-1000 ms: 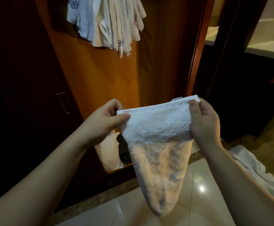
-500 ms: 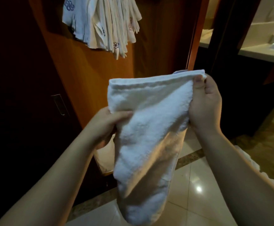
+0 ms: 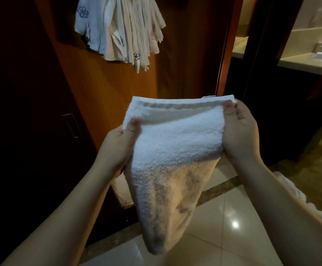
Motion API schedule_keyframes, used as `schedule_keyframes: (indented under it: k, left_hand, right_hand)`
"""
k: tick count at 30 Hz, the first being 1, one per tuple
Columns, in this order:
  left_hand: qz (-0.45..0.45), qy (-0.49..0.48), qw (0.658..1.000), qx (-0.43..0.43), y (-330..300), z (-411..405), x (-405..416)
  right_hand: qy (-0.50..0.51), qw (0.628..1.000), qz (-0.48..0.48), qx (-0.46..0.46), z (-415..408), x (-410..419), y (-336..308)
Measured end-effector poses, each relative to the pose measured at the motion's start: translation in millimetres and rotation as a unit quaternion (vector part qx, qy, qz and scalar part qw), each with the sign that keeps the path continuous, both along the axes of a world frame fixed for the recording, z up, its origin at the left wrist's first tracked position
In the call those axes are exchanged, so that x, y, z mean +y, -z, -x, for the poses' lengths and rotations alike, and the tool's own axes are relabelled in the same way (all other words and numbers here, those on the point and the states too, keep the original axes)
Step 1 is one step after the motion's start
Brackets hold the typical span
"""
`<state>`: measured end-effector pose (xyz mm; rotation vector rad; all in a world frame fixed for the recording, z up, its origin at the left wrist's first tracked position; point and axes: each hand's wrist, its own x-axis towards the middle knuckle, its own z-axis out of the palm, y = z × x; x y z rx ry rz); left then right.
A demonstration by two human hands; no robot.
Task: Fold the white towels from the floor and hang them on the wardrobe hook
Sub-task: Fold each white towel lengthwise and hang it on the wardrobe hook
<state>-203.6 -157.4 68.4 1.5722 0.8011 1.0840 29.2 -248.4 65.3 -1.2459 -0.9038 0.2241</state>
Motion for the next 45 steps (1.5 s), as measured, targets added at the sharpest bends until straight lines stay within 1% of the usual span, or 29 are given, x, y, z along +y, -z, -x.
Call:
schedule_keyframes:
  k: [2,3,5,6,8,9,11,13,15,17,19,20,22,24,27,30,31,32,34,36,38,40,42,43,45]
  left_hand:
    - [0.024,0.009,1.000,-0.007,-4.0,1.2,0.6]
    - [0.059,0.038,0.997,-0.034,-7.5,2.1,1.0]
    - [0.125,0.119,0.981,-0.085,-11.8,5.6,4.5]
    - [0.149,0.153,0.973,-0.090,-11.9,7.6,6.2]
    - [0.194,0.193,0.959,-0.071,-8.8,9.9,5.5]
    - [0.213,0.195,0.955,-0.063,-6.2,9.7,4.6]
    - [0.230,0.159,0.958,-0.065,-2.0,8.8,4.4]
    - [0.222,0.120,0.963,-0.090,1.1,8.9,7.4]
    - [0.218,0.117,0.962,-0.118,1.8,8.5,8.6]
    - [0.223,0.123,0.958,-0.131,3.3,7.8,7.7]
    - [0.227,0.124,0.957,-0.130,5.8,7.6,6.7]
    - [0.229,0.121,0.958,-0.126,7.0,8.0,6.4]
    - [0.232,0.119,0.959,-0.113,11.1,9.2,6.8]
    - [0.235,0.118,0.960,-0.098,18.0,9.7,8.4]
    - [0.242,0.107,0.961,-0.080,29.9,10.4,12.1]
    - [0.246,0.074,0.965,-0.055,45.4,13.1,17.1]
    - [0.231,0.056,0.970,-0.041,51.7,13.5,17.9]
    - [0.207,0.032,0.977,-0.021,58.8,12.8,17.3]
    - [0.169,-0.024,0.985,0.011,75.5,9.5,12.1]
    - [0.172,-0.075,0.982,0.017,92.9,3.1,2.1]
    - [0.165,-0.119,0.979,0.026,106.0,-3.7,-13.7]
    - [0.143,-0.143,0.979,0.034,114.0,-9.1,-33.6]
    - [0.126,-0.152,0.980,0.018,118.6,-14.1,-52.4]
    - [0.121,-0.156,0.980,0.009,120.8,-16.8,-60.4]
    - [0.115,-0.163,0.980,0.002,126.5,-22.4,-72.8]
  right_hand:
    - [-0.007,1.000,-0.003,0.006,1.8,0.5,-1.4]
    - [-0.009,1.000,-0.003,0.006,3.3,0.7,-2.0]
    - [-0.016,1.000,0.002,-0.001,6.4,1.7,-2.3]
    - [-0.026,1.000,0.006,-0.006,7.6,2.5,-2.1]
    - [-0.046,0.999,0.012,-0.013,9.3,4.0,-1.7]
    - [-0.050,0.999,0.014,-0.017,10.0,4.1,-1.9]
    - [-0.047,0.999,0.018,-0.018,10.3,3.5,-1.3]
    - [-0.055,0.998,0.017,-0.010,10.0,2.2,0.5]
    - [-0.095,0.995,0.022,-0.002,6.9,1.0,2.3]
    - [-0.198,0.979,0.048,0.031,-1.3,0.3,4.8]
    - [-0.323,0.937,0.112,0.074,-11.0,-0.8,10.1]
    - [-0.364,0.916,0.146,0.083,-15.5,-1.1,14.1]
    - [-0.399,0.892,0.187,0.103,-21.7,-0.4,24.9]
    - [-0.414,0.875,0.195,0.154,-24.8,2.6,38.0]
    - [-0.409,0.865,0.172,0.233,-25.0,8.8,61.0]
    - [-0.421,0.842,0.161,0.295,-15.5,13.6,85.2]
    - [-0.411,0.841,0.159,0.313,-10.2,15.5,93.8]
    - [-0.390,0.848,0.158,0.322,-3.2,17.1,101.7]
    - [-0.307,0.885,0.170,0.308,17.1,18.4,115.8]
    - [-0.214,0.917,0.194,0.275,39.8,16.1,127.2]
    - [-0.151,0.929,0.219,0.256,60.7,10.9,134.8]
    - [-0.111,0.937,0.237,0.229,76.3,3.7,139.2]
    - [-0.072,0.947,0.257,0.178,87.0,-3.7,141.9]
    - [-0.061,0.950,0.268,0.149,92.0,-6.7,142.3]
    - [-0.069,0.952,0.276,0.113,102.3,-11.8,143.6]
